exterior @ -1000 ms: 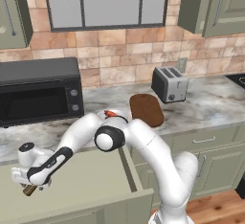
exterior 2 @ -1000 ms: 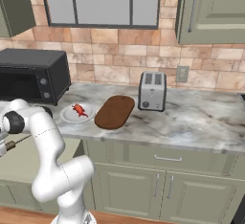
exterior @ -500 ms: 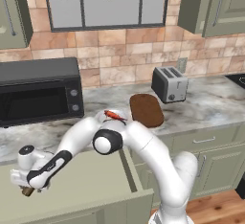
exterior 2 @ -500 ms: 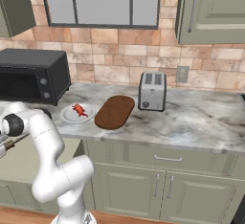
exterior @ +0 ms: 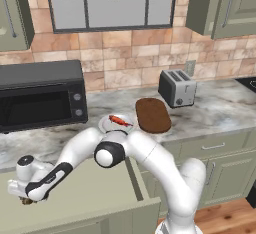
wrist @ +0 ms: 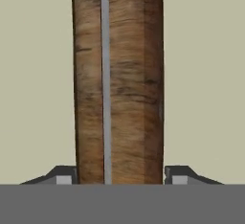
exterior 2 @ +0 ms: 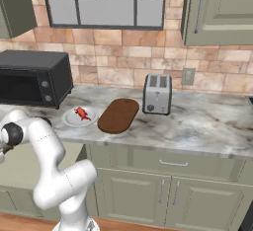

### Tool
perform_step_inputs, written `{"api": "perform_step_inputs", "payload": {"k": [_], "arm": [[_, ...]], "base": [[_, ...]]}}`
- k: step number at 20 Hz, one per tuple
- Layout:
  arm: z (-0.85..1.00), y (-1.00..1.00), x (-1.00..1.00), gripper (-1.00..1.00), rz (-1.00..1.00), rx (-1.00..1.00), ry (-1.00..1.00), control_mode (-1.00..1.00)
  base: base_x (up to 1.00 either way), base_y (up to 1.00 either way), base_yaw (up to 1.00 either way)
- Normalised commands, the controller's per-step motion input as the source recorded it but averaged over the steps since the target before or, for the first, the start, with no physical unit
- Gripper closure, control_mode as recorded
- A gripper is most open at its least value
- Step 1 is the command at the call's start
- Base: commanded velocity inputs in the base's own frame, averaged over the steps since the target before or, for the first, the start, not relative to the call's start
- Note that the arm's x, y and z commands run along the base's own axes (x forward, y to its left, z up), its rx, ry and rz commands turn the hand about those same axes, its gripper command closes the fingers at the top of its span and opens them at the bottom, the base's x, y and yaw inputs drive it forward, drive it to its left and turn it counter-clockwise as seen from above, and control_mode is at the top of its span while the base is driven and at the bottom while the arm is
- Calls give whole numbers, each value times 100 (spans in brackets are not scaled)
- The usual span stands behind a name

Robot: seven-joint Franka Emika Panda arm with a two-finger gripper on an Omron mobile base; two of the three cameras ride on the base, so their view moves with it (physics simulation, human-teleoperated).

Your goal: Pick up the knife from the drawer and place it on the cutting board. Then place the meat from the plate to the cutting board.

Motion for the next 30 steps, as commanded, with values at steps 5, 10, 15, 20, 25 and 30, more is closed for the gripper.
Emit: {"api": "perform_step_inputs", "payload": {"k": [5,10,15,20,25,30], "arm": [[17,-5,-20,100,0,0,-2,-100],[55,-21,-60,100,0,0,-3,-100],[61,-16,-67,100,-1,0,0,-100],[41,-1,-53,100,-1,0,5,-100],[45,0,-43,100,0,0,4,-100],[50,0,-48,100,0,0,5,-100]], "base": [[0,0,0],[0,0,0],[0,0,0],[0,0,0],[0,0,0],[0,0,0]]}}
